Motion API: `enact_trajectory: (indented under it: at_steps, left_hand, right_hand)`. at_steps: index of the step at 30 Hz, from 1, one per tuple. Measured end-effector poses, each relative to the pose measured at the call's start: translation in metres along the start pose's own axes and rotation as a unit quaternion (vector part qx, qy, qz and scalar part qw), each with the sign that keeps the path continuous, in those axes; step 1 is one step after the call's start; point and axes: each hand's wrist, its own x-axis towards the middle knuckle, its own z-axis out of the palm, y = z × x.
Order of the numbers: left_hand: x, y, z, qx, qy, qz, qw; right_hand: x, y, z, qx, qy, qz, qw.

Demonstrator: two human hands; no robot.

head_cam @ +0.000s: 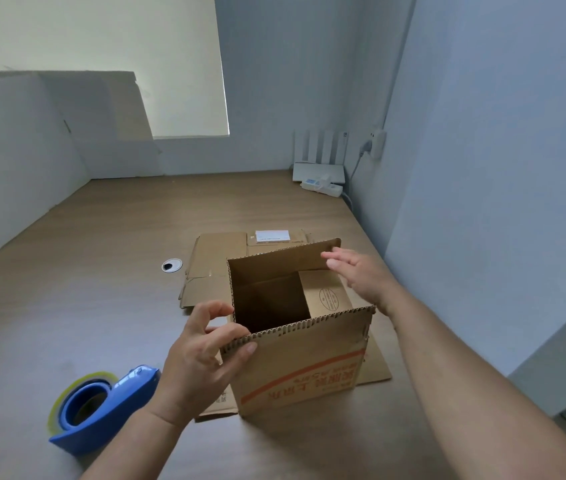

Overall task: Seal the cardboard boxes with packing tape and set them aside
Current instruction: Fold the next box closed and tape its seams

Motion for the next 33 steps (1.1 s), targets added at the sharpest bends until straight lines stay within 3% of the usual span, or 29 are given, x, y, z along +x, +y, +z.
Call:
enact_trajectory:
  at_steps: [6,10,12,15,17,21,23,28,31,33]
  left_hand:
    - [-0.004,-0.003,0.003,-0.032,-0.093,-0.028,0.995]
    - [0.001,0.008,0.007,-0.162,-0.171,-0.206,0.95]
    - [0.009,0.007,0.012,-0.192,-0.146,-0.301,0.923]
    - [0.016,0.004,0.023,-0.067,-0.08,-0.328,0.939]
    - [0.015,0.003,0.031,-0.01,-0.05,-0.356,0.933]
    - [0.015,-0.001,0.037,-0.12,-0.049,-0.476,0.87]
    - [0.014,-0.002,0.037,-0.166,-0.057,-0.515,0.839]
    - [0.016,0.001,0.04,-0.227,-0.094,-0.571,0.784]
    - [0.022,0.001,0.037,-0.255,-0.104,-0.614,0.74]
    - [0.027,-0.004,0.035,-0.247,-0.115,-0.629,0.728]
  right_hand:
    - [0.022,0.022,0.016,-0.09,-0.094,0.017,0.991]
    - [0.029,0.022,0.015,-0.048,-0.098,0.026,0.994]
    - [0.027,0.017,0.01,0.007,-0.094,0.052,0.994]
    - [0.019,0.022,0.0,0.117,-0.09,0.066,0.987]
    - [0.015,0.026,0.0,0.116,-0.081,0.054,0.988]
    - [0.018,0.028,0.007,0.153,-0.017,0.007,0.988]
    - [0.016,0.027,0.005,0.179,-0.002,0.023,0.984]
    - [0.0,0.038,0.028,0.02,0.042,0.058,0.997]
    - [-0.006,0.046,0.041,0.047,0.091,0.152,0.983]
    - [-0.004,0.054,0.044,0.1,0.067,0.235,0.964]
